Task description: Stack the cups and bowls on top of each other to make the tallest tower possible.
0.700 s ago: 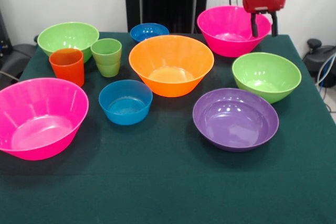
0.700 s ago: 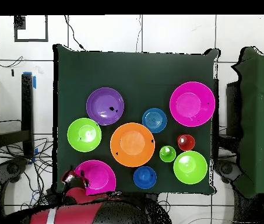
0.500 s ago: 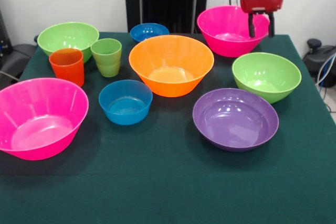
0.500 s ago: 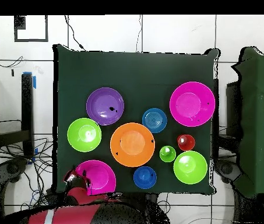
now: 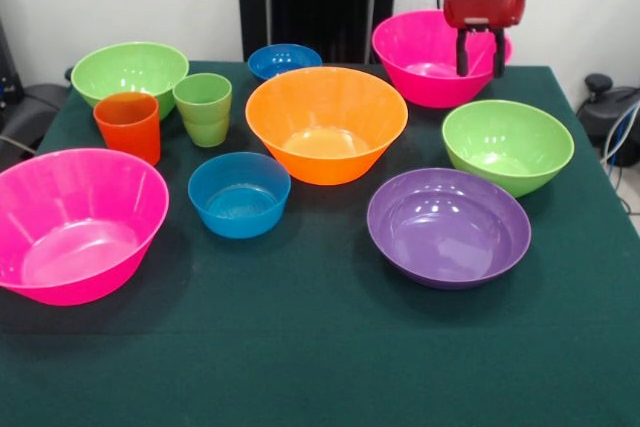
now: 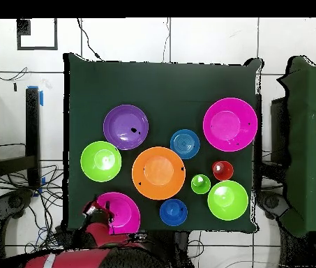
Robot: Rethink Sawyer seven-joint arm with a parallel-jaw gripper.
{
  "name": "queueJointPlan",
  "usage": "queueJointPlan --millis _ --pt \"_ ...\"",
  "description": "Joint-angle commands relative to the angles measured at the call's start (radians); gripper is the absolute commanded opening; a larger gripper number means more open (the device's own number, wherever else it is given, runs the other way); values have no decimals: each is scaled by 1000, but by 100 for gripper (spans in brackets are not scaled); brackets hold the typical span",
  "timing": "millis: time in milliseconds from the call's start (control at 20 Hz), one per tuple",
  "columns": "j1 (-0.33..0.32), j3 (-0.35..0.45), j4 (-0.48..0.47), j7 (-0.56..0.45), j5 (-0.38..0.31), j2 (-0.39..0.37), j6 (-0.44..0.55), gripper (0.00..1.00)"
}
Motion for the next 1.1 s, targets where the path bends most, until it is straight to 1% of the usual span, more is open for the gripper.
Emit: queueJointPlan --millis 50,300,700,750,850,900,950,1050,1100 --pt "17 4 -82 228 90 73 -62 100" --pt "18 12 -104 229 91 109 -84 100" --pt "9 29 -114 222 81 137 -104 100" --pt "10 26 -118 215 73 143 -127 0" --pt "27 13 -120 233 79 152 -193 0" --pt "28 13 -118 231 83 149 -196 0" --pt "28 13 -112 215 79 139 -173 0" --pt "7 38 -103 221 62 132 -143 0" --pt "6 39 -101 222 66 130 -142 0"
